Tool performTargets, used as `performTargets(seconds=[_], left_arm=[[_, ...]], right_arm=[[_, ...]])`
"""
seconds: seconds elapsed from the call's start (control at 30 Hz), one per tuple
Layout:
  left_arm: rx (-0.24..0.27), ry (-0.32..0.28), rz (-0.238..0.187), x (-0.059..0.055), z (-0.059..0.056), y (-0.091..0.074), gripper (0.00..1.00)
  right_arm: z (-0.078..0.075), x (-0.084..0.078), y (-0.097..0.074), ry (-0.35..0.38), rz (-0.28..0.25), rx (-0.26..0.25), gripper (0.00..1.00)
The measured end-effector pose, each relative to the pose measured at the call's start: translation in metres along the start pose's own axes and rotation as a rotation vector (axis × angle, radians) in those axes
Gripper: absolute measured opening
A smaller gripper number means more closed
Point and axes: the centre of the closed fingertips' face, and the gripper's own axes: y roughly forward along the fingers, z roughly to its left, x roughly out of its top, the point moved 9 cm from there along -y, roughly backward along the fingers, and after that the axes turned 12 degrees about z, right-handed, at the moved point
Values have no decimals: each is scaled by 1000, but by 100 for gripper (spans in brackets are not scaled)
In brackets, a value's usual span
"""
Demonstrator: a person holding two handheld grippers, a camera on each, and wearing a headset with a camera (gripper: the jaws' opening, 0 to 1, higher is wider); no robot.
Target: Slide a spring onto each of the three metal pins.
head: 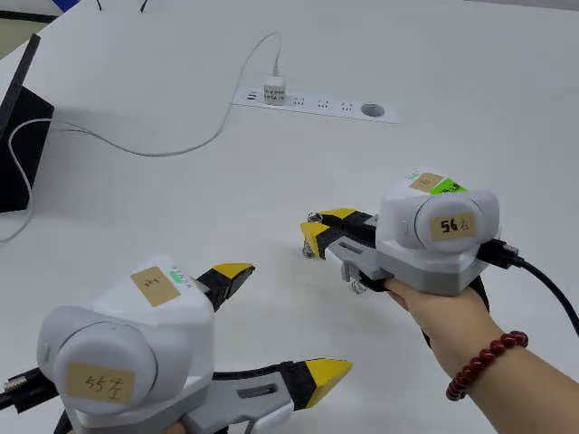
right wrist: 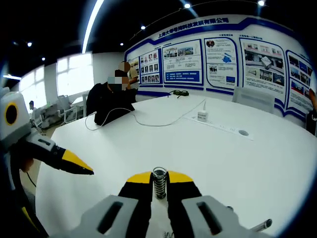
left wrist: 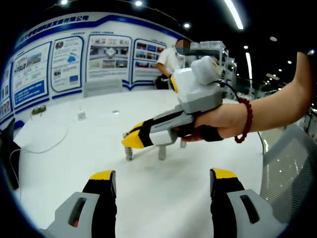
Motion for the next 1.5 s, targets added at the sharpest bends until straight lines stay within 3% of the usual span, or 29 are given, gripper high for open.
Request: performTargets(seconds=[0.57,0.63,1.27,1.5], left_arm=[[5,-1,2,0,1,-1,78],[5,0,2,0,0,-1,78],[24,40,4,8,1,1,77],[39,82,21,13,1,5,74]], right_arm=[[-1,-5,3,14,27,9,12],[0,-4,2,47,23,24,13],[-2,11,-36,85,-14,29,32],[-3,13,-54,94,-26,22,38]])
